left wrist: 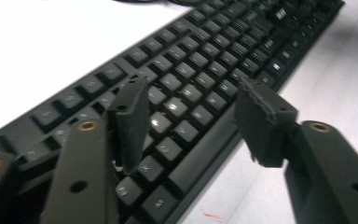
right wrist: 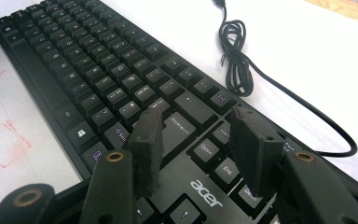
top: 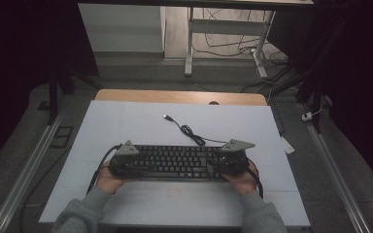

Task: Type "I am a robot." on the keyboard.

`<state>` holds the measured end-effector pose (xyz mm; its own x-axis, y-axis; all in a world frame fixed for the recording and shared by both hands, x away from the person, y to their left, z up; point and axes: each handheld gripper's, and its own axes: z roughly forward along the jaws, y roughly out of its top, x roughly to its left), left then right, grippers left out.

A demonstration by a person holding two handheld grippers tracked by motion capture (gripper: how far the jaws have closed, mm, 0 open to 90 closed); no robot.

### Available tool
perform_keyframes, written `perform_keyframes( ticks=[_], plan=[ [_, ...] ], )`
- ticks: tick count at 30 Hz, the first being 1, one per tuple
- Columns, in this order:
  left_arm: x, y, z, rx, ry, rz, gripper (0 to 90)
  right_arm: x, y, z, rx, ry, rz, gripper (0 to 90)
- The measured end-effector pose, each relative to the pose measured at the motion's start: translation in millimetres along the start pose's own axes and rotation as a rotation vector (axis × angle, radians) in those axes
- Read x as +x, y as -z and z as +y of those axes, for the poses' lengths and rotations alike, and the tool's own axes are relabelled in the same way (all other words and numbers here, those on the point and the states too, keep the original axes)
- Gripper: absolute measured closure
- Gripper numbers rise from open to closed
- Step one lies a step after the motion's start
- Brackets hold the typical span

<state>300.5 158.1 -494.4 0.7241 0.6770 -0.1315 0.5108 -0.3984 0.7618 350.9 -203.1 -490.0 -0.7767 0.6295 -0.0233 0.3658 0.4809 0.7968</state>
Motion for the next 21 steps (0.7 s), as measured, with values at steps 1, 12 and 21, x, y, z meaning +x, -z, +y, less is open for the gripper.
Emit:
perform_keyframes(
  ticks=[1, 12, 21],
  plan=[
    [-1.6, -1.5, 0.1, 0.006, -0.008, -0.005, 49.1, 0.0, 0.1, 0.0, 0.002, 0.0, -0.001, 54.6],
    [-13.0, -18.1, -1.6, 0.064, -0.055, -0.034, 82.0, -0.1, -0.2, 0.0, 0.004, 0.003, -0.001, 54.6],
    [-19.8, -30.9, -3.2, 0.12, -0.092, -0.05, 88.9, -0.5, -0.8, -0.7, 0.005, 0.0, -0.003, 54.5]
  ],
)
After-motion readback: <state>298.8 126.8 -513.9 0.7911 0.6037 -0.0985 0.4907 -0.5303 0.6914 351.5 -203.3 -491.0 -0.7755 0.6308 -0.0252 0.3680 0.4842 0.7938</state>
